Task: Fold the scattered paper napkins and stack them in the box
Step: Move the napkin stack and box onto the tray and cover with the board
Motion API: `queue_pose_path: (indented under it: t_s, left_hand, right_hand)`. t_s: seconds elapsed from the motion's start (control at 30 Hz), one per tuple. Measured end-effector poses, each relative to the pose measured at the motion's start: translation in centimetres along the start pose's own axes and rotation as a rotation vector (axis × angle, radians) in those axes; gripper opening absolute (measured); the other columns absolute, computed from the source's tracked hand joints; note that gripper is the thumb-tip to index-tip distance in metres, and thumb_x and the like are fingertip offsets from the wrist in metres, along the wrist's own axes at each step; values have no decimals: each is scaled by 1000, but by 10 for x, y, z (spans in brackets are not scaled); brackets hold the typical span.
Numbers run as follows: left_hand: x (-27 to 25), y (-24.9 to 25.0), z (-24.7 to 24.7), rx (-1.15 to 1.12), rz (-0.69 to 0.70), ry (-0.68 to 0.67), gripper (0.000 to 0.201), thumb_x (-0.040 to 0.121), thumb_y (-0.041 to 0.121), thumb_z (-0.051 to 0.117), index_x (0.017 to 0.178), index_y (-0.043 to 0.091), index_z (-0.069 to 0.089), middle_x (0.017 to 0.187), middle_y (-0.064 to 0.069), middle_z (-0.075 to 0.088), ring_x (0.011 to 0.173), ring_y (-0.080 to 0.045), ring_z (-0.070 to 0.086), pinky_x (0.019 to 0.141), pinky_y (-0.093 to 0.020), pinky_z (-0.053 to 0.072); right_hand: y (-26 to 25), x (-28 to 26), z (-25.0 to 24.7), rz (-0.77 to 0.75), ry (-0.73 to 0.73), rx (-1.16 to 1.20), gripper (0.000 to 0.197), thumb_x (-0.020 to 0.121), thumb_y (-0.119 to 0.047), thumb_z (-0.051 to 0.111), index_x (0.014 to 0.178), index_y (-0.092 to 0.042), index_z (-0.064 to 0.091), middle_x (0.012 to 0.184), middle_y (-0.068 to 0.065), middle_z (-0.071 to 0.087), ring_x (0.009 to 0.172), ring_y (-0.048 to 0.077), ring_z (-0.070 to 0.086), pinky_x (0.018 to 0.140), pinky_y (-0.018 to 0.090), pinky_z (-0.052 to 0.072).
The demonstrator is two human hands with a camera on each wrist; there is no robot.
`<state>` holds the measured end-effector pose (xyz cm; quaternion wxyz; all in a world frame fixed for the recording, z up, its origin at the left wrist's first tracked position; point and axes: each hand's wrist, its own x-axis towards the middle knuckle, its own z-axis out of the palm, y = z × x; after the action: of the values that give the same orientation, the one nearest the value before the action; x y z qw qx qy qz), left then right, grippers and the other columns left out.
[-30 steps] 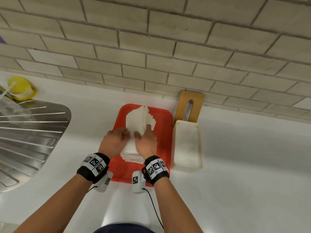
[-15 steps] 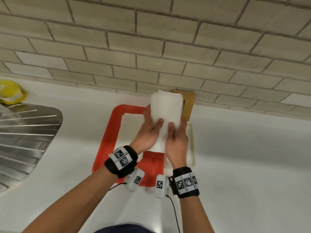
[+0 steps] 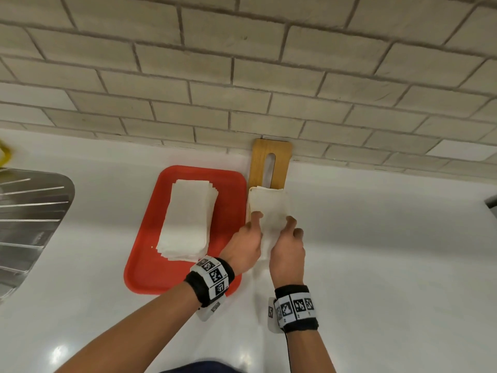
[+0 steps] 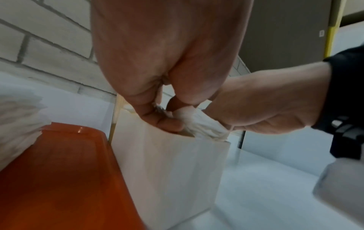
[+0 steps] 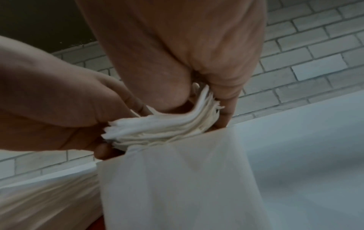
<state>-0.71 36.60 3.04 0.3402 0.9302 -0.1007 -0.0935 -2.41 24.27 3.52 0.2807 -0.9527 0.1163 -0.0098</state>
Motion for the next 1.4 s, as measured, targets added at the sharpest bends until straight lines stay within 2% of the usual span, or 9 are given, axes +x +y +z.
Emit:
queue_pose_path:
  t_s: [0.27,0.33,0.4,0.5,0.6,0.77,0.97,1.2,1.4]
  left_hand:
    - [11,-15,0,432,244,261,24,99,26,61,118,12,65,123,-13,51,105,-31,55,82,-45,58]
    - [21,-18,-2,387,300,99,41,101,36,62,134,13,62,147,-14,48,134,-34,52,103,-51,55]
    - [29,-17,0,448,218,-162,67,105,52,54,161,18,40,173,-12,22,162,-30,21,126,-56,31]
    - [39,-17,0,546,100,-339,83,104,70,40,171,31,12,179,-4,-11,166,-22,-8,129,-65,14]
    - [53,-17,-5,556,62,-407,95,94,81,47,169,40,6,178,-4,-18,165,-23,-13,127,-69,9]
    - [69,-19,0,574,2,-420,147,63,98,64,170,24,-5,179,-1,-8,165,-27,-8,126,-72,9]
    - [79,-16,7,675,37,-367,161,50,100,69,170,14,5,177,-5,8,159,-38,9,124,-71,17]
    - [69,-5,6,811,54,-300,155,56,99,67,167,5,12,172,-19,22,155,-43,28,124,-75,11]
    - [46,5,-7,833,50,-334,92,81,59,83,150,10,49,147,-16,51,142,-33,47,122,-79,11]
  right_hand:
    - [22,42,-34,-359,106,-176,25,95,-8,71,119,-10,72,120,15,65,99,39,69,83,44,59]
    - [15,80,-43,-434,-154,-137,32,101,-15,65,133,-17,68,140,6,62,122,30,65,102,43,55]
    - [8,112,-42,-484,-503,-270,45,109,-31,54,154,-28,53,165,-5,45,148,22,48,124,49,36]
    - [8,140,-31,-499,-733,-569,62,113,-49,39,171,-35,19,179,-14,10,163,24,24,129,70,8]
    - [5,153,-26,-550,-764,-747,72,112,-54,36,173,-31,5,180,-13,0,161,30,29,126,76,3]
    - [-7,155,-31,-526,-868,-803,130,80,-63,79,171,-36,-9,180,-10,-1,162,33,26,126,75,4]
    - [13,133,-7,-528,-803,-812,178,48,-74,95,166,-18,-26,179,-4,-16,167,26,-2,127,75,1]
    - [1,112,-16,-484,-709,-866,167,55,-71,94,170,-17,-14,180,7,-10,167,31,-1,123,80,-1]
    - [11,57,-12,-532,-533,-972,117,90,-70,69,172,-22,1,177,24,8,162,34,27,122,81,8]
